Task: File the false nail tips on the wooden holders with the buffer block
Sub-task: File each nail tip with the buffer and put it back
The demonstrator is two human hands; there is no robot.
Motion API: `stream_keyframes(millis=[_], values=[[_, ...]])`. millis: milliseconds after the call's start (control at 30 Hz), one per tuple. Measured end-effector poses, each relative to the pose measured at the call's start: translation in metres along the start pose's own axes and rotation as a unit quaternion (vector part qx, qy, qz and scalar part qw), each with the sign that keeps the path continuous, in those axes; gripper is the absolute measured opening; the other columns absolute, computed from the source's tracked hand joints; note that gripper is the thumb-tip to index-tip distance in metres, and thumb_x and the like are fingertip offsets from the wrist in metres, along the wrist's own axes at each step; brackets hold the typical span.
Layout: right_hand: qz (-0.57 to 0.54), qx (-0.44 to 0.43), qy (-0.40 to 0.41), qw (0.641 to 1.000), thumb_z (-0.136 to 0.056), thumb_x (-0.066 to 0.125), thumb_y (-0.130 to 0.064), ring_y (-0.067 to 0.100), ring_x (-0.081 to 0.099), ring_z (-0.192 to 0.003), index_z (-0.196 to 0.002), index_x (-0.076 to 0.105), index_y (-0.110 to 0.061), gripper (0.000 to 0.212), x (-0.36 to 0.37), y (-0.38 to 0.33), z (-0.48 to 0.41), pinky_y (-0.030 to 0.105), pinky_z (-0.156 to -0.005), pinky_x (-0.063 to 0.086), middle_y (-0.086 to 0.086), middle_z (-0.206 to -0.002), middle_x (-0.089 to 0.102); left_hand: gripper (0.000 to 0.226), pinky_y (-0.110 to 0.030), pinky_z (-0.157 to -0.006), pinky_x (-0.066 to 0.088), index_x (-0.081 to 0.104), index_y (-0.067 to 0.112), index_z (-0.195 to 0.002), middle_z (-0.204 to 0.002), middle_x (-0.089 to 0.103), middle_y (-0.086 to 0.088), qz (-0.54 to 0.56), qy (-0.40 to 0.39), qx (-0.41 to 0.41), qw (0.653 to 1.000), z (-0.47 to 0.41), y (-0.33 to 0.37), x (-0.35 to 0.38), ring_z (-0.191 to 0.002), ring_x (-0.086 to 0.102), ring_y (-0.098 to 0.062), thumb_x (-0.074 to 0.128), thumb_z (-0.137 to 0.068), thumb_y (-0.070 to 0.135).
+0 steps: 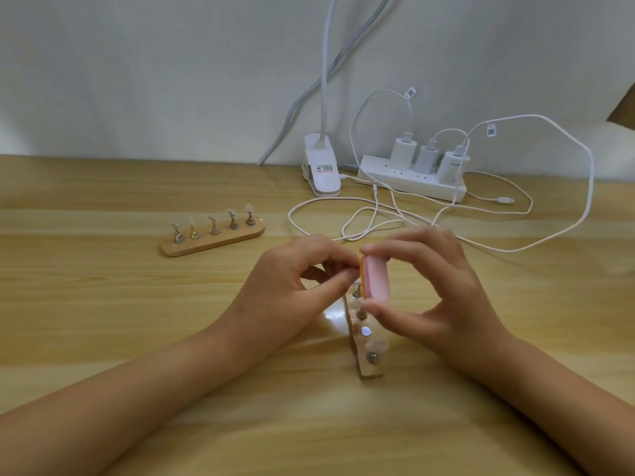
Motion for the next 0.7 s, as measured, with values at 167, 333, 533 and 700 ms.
stream_keyframes(millis=[167,333,533,700], values=[[0.012,-0.005,0.007,1.0,-0.081,0.071,-0.04,0.014,0.053,-0.101,-0.114,0.067,-0.014,0.042,-0.0024,0.0012,0.0008,0.031,-0.093,0.037,-0.001,-0.108,0.061,0.011,-0.018,-0.07,0.051,0.07,0.02,-0.09,-0.084,0.065,0.01,-0.025,0.001,0.009,1.0,0.0009,0.0032,0.002,-0.08,0.063,-0.011,0.065,-0.085,0.012],[0.007,0.028,0.02,0.999,-0.081,0.07,-0.042,0.023,0.057,-0.102,-0.114,0.067,-0.011,0.045,-0.0016,0.0017,-0.0021,0.03,-0.095,0.036,0.002,-0.109,0.063,0.013,-0.018,-0.071,0.051,0.07,0.025,-0.089,-0.084,0.067,0.011,-0.023,0.001,-0.003,1.0,0.0013,0.0027,0.001,-0.081,0.064,-0.009,0.065,-0.085,0.013],[-0.021,0.027,0.022,0.999,-0.079,0.073,-0.043,0.017,0.055,-0.108,-0.116,0.061,-0.019,0.046,-0.0015,0.0046,0.0008,0.032,-0.098,0.038,-0.003,-0.113,0.061,0.011,-0.023,-0.07,0.054,0.073,0.019,-0.09,-0.082,0.071,0.009,-0.024,-0.009,-0.019,1.0,0.0025,0.0043,0.0017,-0.08,0.067,-0.009,0.065,-0.083,0.015],[-0.021,-0.008,0.028,0.999,-0.08,0.074,-0.041,0.013,0.051,-0.113,-0.118,0.058,-0.022,0.045,0.0022,0.0037,0.0038,0.029,-0.1,0.036,-0.004,-0.116,0.054,0.009,-0.03,-0.07,0.056,0.074,0.017,-0.087,-0.079,0.072,0.005,-0.011,-0.025,-0.038,0.999,0.0038,0.0056,0.0015,-0.077,0.069,-0.012,0.066,-0.084,0.018]])
Point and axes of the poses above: each hand's wrist, its own z-axis away from the middle knuckle, its own x-axis out of the palm, y = z × x, the point moved 1 cm from there along -z, towards the middle knuckle
